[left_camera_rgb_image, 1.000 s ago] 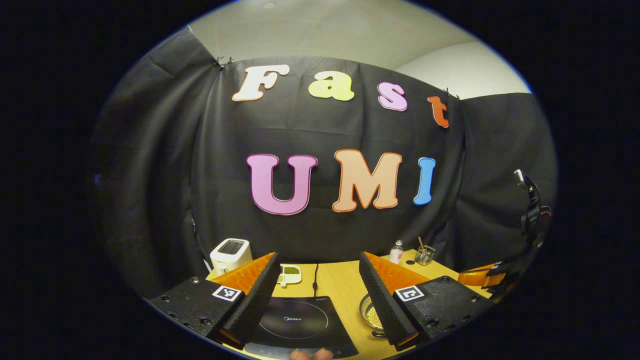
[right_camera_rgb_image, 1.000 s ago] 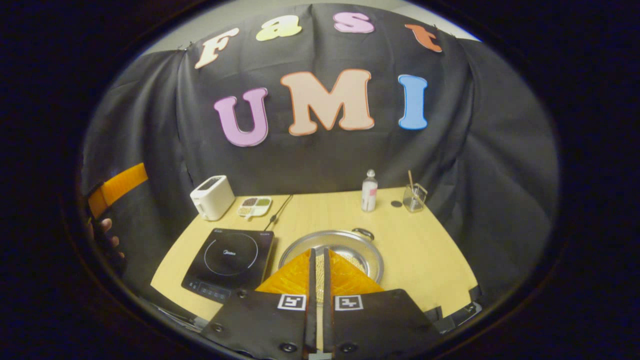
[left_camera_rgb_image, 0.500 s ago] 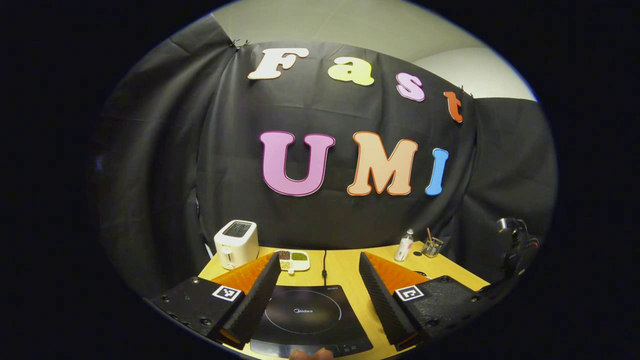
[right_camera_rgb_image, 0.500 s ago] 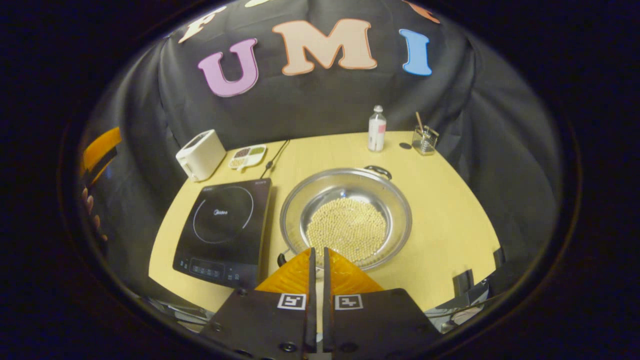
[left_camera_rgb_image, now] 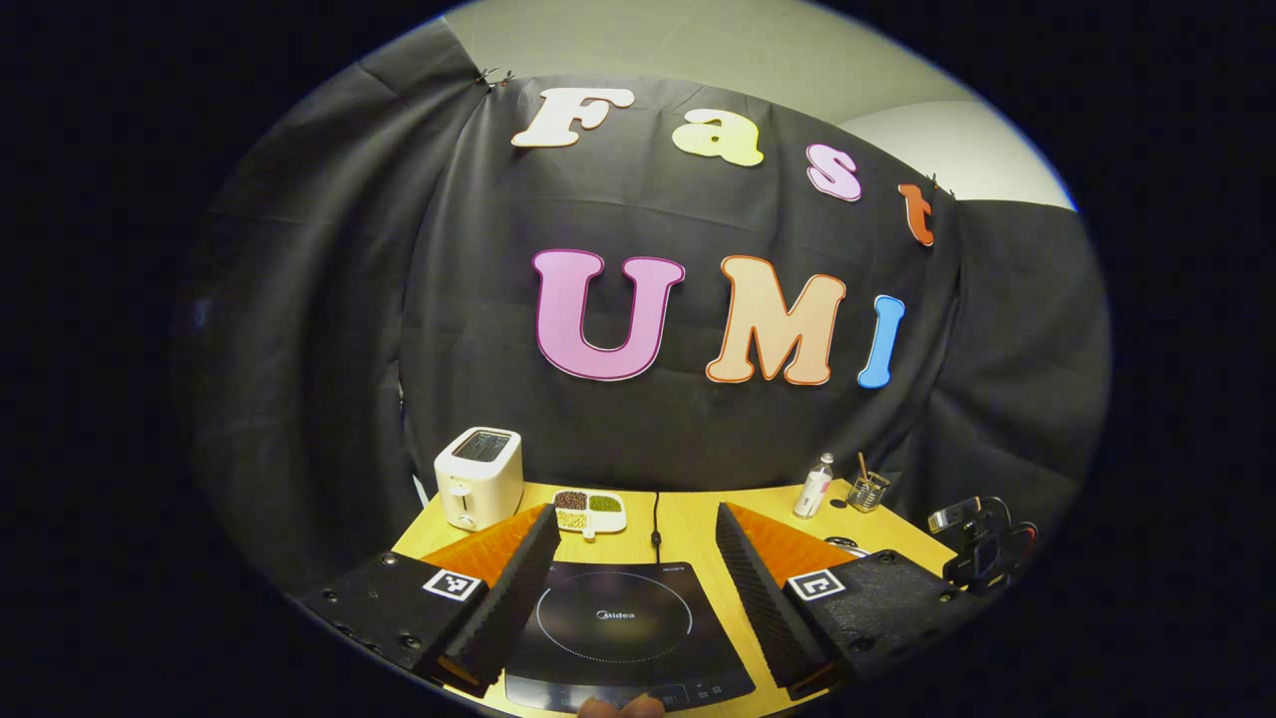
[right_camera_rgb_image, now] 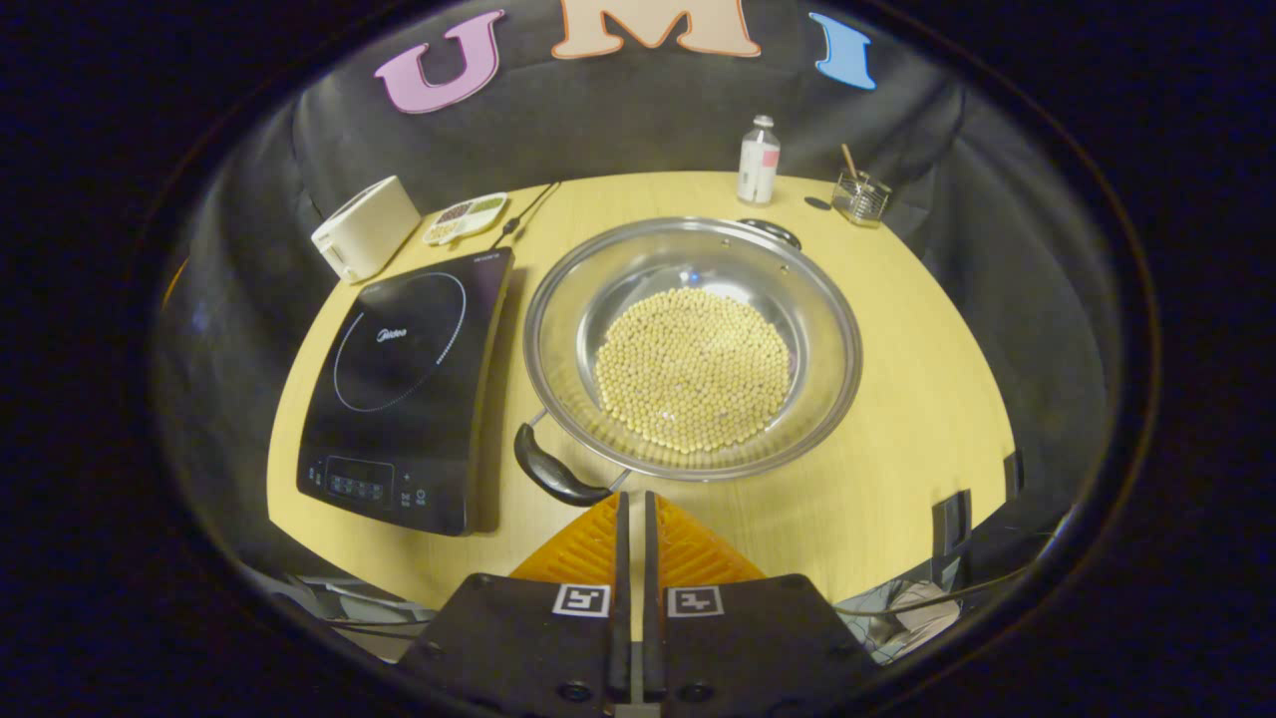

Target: First push the handle of the pot to place it horizontally, then grasp the pot with both hands and set it on the induction cooktop.

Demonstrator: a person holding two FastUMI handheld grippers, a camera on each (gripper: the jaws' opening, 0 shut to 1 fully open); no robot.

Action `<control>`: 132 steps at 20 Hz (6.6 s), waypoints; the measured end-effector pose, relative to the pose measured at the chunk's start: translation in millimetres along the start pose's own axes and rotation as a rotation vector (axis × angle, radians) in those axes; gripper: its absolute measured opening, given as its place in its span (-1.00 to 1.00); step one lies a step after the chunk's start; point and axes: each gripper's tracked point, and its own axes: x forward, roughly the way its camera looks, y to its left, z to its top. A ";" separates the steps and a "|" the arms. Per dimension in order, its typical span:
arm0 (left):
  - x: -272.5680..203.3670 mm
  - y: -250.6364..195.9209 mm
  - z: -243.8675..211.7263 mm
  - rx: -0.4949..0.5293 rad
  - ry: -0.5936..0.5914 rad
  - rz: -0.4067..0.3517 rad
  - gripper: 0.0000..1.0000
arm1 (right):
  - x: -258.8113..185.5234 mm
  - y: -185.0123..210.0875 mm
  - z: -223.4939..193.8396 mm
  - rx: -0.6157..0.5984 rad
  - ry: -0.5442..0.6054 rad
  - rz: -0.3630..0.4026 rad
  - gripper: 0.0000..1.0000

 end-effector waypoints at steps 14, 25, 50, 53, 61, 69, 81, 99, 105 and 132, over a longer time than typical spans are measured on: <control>-1.0 18.7 -9.5 -0.036 0.016 0.040 0.92 | 39.7 20.6 -8.3 0.081 0.094 0.010 -0.94; -8.7 21.4 -15.3 -0.047 0.026 0.047 0.92 | 63.2 74.7 23.9 0.217 0.084 0.040 -0.94; 6.0 -64.0 -75.6 -0.083 0.195 -0.088 0.93 | 15.4 5.8 80.6 0.201 -0.188 0.072 0.51; 14.0 -91.1 -94.1 -0.096 0.244 -0.103 0.93 | 12.2 -38.7 96.7 0.109 -0.256 0.013 0.97; 42.6 -139.6 -165.6 -0.091 0.415 -0.020 0.92 | 42.1 -147.5 144.2 -0.049 -0.319 -0.044 0.98; 90.5 -157.1 -245.2 -0.057 0.568 0.086 0.94 | 100.9 -192.5 160.5 -0.077 -0.246 0.035 0.98; 125.1 -164.8 -318.2 -0.046 0.725 0.140 0.90 | 153.8 -193.1 148.4 -0.094 -0.116 0.122 0.91; 118.6 -138.8 -266.1 0.045 0.700 0.157 0.25 | 111.4 -163.2 166.4 0.038 -0.134 0.204 -0.09; 101.7 -85.2 -235.2 0.072 0.668 0.177 0.22 | 93.6 -102.9 166.3 0.033 -0.147 0.247 -0.09; 123.1 163.6 -220.9 0.058 0.571 0.037 0.22 | 103.7 157.7 150.0 0.105 -0.098 0.125 -0.09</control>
